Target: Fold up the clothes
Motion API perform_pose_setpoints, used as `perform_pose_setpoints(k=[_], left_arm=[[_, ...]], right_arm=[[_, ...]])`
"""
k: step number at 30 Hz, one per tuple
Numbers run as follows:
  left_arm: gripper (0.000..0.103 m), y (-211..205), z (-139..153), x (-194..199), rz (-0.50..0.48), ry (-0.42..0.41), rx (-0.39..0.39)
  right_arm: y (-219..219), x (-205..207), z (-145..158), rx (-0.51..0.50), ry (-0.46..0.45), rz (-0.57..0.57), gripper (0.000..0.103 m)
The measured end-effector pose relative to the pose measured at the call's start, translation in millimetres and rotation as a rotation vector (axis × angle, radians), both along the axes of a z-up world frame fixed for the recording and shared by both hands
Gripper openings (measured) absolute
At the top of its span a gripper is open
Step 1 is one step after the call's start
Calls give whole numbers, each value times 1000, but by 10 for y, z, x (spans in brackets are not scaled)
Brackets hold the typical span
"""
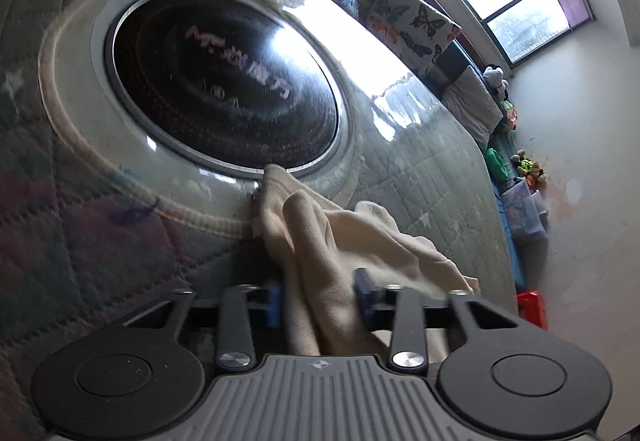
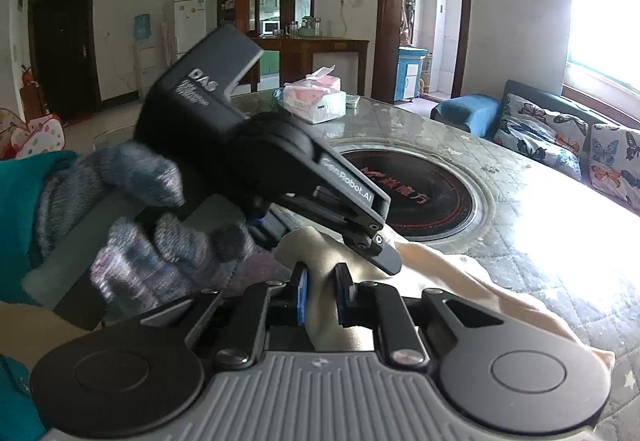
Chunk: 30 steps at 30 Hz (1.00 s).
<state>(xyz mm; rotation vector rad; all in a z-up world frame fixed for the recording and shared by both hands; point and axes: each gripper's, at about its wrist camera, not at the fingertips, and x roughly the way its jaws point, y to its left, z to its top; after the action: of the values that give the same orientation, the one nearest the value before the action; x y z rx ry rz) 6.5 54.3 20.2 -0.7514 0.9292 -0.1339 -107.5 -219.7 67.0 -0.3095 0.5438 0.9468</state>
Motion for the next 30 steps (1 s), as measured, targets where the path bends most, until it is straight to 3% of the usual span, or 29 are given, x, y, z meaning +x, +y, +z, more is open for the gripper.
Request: perform_pose_setpoints(k=[2, 9, 22, 30], left_arm=[[27, 4, -11, -11, 2, -4, 3], [25, 15, 13, -33, -1, -10, 25], [25, -26, 50, -54, -6, -15, 59], [25, -70, 75, -34, -12, -15, 91]], right_arm=[[-4, -33, -14, -1, 9, 1, 13], [-242, -19, 11, 50, 56, -54, 22], [-1138, 550, -192, 17, 69, -491, 28], [-1560, 914, -490, 79, 166, -637, 41]])
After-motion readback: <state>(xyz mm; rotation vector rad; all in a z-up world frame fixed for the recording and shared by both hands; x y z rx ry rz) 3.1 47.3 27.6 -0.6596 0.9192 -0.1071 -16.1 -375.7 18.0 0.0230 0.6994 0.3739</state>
